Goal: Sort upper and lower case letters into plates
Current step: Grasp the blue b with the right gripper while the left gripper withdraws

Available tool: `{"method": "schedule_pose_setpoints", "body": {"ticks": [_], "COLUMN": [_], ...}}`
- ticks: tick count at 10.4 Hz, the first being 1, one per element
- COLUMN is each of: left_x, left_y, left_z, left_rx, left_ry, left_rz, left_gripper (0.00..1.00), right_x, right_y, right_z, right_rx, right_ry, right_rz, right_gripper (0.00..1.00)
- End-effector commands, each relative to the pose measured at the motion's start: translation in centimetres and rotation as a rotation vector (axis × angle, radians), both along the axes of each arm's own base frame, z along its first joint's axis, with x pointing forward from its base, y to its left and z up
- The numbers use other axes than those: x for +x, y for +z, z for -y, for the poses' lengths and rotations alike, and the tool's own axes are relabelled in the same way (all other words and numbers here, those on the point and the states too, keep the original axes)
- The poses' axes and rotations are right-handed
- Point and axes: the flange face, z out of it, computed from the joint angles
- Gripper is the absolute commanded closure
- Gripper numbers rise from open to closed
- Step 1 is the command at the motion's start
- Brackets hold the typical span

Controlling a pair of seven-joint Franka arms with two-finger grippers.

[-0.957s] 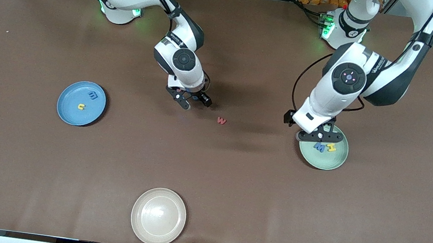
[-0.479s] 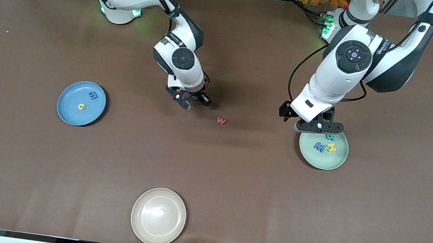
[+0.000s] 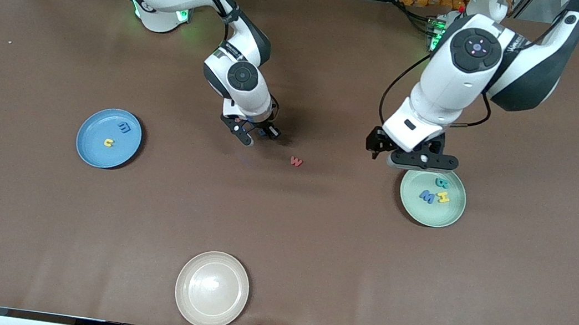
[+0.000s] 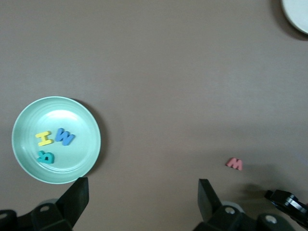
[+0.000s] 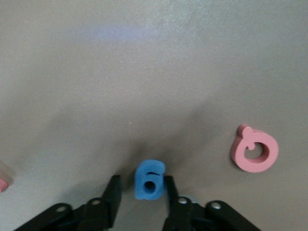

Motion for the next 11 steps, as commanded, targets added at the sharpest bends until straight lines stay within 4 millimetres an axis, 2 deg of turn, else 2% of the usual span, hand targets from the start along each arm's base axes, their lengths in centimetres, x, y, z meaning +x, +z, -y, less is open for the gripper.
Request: {"method": "schedule_pose_setpoints", "body": {"ticks": [1,4,6,7,8,10,11], "left_x": [0.4,0.7,1.4,1.1,0.8,0.8,1.2], "left_y": [0.0,0.4,1.1,0.6,0.2,-0.2,-0.9], "left_z": [0.9,2.6,3.2,4.1,5.2,7.4,7.8], "left_rx": [-0.021,-0.047,-0.069,-0.069,-0.071,-0.092,-0.09], "left_ry": [-0.011,-0.03,-0.036,-0.052,-0.061,-0.085,-0.086], "left_rz": [-0.027,-0.023,-0.013,-0.021,-0.025,-0.032,-0.033], "left_gripper": [0.0,0.0,0.0,0.0,0.0,0.0,0.0], "right_x": [-0.8,-0.7,-0.2,0.2,1.1,3.2,4.5], "right_y": [-1.1,-1.0,-0.4,0.3,1.6,4.3,5.7], "right_z": [1.9,1.9,2.0,2.1,2.5,4.4,6.2], "right_rx": [-0.015,-0.013,-0.012,-0.009,-0.014,-0.051,-0.057], "right_ry": [-0.01,-0.009,-0.014,-0.008,-0.01,-0.003,0.013], "right_rz": [0.006,0.007,0.015,0.027,0.042,0.032,0.037], "right_gripper": [0.69,0.8,0.92,0.99,1.0,1.0,1.0]}}
